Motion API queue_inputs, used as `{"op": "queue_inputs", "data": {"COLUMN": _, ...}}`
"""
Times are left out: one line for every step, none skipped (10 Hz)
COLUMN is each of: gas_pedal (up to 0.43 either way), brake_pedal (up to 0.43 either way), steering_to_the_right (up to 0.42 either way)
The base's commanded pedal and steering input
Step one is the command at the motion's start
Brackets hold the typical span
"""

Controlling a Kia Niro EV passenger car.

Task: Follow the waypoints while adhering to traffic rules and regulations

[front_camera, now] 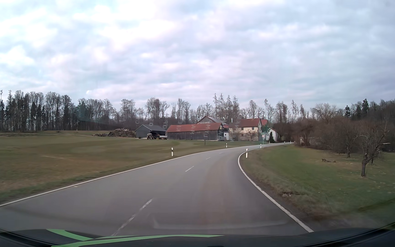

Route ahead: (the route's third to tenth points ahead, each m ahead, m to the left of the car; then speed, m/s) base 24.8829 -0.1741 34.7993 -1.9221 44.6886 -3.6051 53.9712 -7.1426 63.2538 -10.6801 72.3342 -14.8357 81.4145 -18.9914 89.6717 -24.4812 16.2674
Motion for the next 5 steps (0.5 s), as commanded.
{"op": "queue_inputs", "data": {"gas_pedal": 0.189, "brake_pedal": 0.000, "steering_to_the_right": 0.028}}
{"op": "queue_inputs", "data": {"gas_pedal": 0.189, "brake_pedal": 0.000, "steering_to_the_right": 0.028}}
{"op": "queue_inputs", "data": {"gas_pedal": 0.177, "brake_pedal": 0.000, "steering_to_the_right": 0.028}}
{"op": "queue_inputs", "data": {"gas_pedal": 0.169, "brake_pedal": 0.000, "steering_to_the_right": 0.029}}
{"op": "queue_inputs", "data": {"gas_pedal": 0.169, "brake_pedal": 0.000, "steering_to_the_right": 0.029}}
